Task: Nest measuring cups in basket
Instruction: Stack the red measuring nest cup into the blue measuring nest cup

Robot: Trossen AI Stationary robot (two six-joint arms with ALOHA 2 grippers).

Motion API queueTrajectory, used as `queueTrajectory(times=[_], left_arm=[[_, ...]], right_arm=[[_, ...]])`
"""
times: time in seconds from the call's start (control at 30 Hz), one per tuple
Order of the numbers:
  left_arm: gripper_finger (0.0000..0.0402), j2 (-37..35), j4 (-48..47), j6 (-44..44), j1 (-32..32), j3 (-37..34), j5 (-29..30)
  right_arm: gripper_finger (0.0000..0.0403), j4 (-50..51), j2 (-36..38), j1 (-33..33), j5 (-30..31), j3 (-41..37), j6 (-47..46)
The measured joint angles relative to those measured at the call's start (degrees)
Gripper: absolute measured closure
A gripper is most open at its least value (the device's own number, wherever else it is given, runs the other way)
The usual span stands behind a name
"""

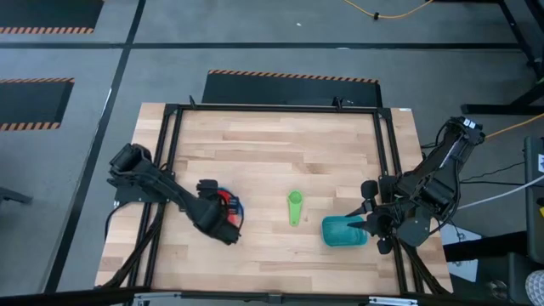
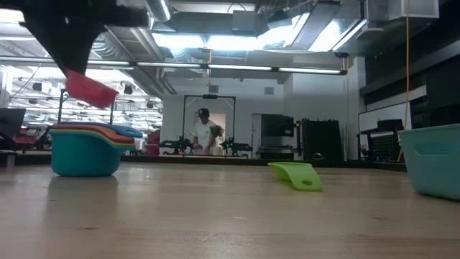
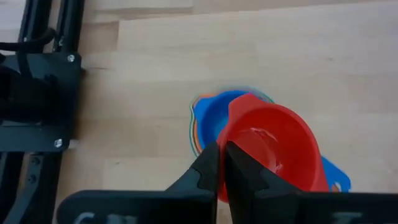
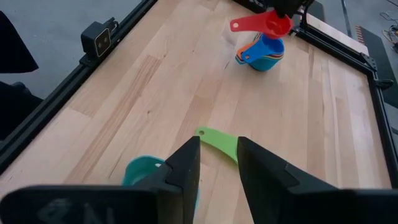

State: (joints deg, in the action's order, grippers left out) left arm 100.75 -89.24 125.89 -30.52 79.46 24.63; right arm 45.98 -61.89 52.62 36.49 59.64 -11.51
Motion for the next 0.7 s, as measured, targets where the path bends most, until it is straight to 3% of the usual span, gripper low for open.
queueTrajectory(times=[0.43,0.7], left_arm=[[0.0395,0.00,0.98,-0.45,5.78,-0.59,1.13],[0.0395,0.78,1.54,-1.55,6.07,-0.59,-1.29]], right_arm=[[0.0291,-0.02,0.00,0.00,-0.09,0.00,-0.07],[0.0291,-0.02,0.00,0.00,-0.11,0.00,-0.24]])
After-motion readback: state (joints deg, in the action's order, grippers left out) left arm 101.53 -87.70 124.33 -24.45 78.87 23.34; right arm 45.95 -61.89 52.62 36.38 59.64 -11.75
